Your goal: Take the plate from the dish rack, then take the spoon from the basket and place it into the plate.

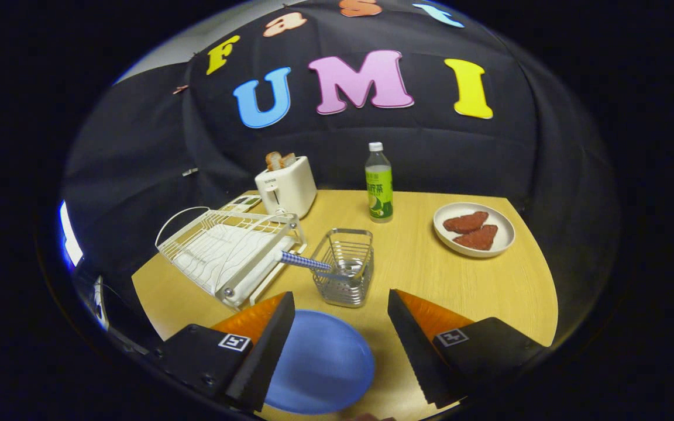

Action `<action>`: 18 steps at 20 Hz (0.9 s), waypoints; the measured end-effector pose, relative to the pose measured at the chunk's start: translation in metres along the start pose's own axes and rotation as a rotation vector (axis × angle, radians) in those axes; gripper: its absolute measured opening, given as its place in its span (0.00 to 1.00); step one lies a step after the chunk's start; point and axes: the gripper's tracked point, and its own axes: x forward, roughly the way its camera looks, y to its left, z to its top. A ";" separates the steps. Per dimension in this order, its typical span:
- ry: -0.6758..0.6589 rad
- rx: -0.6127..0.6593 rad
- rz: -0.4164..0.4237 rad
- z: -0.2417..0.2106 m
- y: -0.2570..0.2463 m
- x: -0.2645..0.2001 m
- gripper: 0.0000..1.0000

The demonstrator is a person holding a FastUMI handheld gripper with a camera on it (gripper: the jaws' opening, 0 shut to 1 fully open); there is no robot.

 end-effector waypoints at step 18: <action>-0.100 -0.292 0.078 0.028 0.037 0.106 0.81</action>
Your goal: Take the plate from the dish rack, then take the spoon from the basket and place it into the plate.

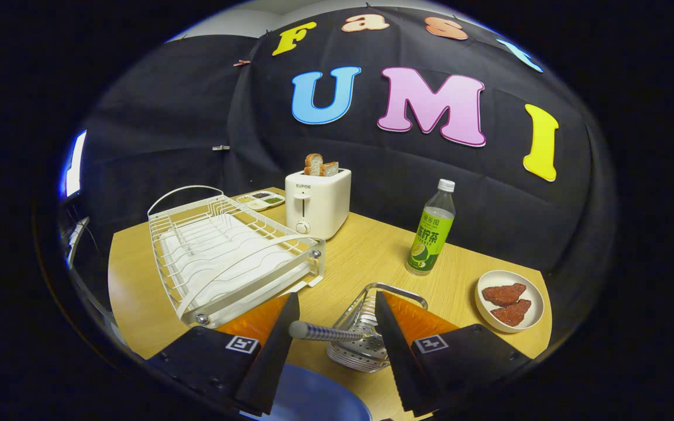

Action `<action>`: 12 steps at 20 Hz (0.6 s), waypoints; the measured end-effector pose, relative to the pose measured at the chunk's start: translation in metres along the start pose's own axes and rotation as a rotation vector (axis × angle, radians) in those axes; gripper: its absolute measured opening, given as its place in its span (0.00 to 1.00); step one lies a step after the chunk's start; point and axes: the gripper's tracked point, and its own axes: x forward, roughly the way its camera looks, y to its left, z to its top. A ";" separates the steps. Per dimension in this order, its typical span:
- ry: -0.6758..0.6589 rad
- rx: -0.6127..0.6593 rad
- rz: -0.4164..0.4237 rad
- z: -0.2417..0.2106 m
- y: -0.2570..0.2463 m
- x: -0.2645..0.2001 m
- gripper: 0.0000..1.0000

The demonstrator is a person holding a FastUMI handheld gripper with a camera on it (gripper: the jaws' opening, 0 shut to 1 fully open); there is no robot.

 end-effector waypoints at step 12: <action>-0.041 -0.079 -0.081 0.027 -0.011 0.014 0.30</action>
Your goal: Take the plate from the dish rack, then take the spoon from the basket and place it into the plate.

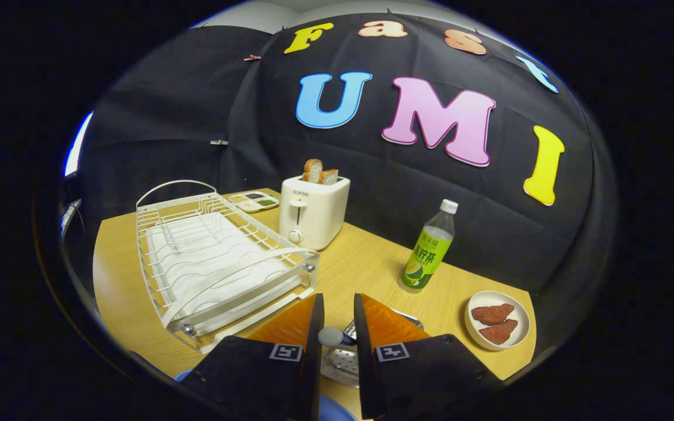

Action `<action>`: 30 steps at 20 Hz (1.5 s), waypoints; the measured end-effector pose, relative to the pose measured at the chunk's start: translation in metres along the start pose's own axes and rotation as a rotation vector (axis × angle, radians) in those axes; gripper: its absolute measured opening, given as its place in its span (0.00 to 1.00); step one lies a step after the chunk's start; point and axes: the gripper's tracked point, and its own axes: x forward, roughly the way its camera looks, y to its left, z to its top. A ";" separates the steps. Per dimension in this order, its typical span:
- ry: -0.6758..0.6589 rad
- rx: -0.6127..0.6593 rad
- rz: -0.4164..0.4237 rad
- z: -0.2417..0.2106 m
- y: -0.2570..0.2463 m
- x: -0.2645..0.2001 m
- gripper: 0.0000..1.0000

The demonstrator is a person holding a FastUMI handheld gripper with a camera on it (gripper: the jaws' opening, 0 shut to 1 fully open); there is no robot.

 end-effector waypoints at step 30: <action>-0.115 0.114 0.022 0.133 -0.050 -0.118 0.12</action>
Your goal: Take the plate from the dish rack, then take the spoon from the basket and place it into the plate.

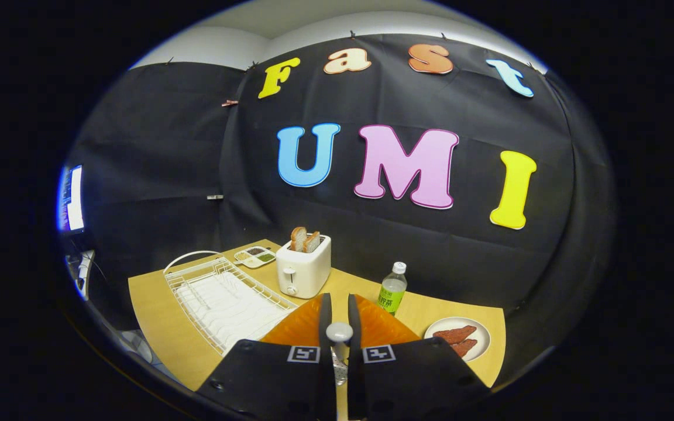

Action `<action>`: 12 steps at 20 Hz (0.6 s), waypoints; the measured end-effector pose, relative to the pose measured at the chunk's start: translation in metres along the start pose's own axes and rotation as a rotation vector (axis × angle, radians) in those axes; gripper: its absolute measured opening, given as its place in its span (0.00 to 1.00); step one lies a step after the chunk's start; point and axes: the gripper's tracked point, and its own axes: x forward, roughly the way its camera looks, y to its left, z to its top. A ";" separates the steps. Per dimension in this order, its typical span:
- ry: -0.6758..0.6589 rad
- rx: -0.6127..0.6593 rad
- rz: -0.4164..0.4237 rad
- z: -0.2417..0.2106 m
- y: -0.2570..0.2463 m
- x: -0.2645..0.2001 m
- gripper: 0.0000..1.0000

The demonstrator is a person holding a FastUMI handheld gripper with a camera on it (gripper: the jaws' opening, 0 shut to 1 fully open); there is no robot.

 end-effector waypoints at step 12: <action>0.147 -0.128 -0.048 -0.120 0.079 -0.022 0.12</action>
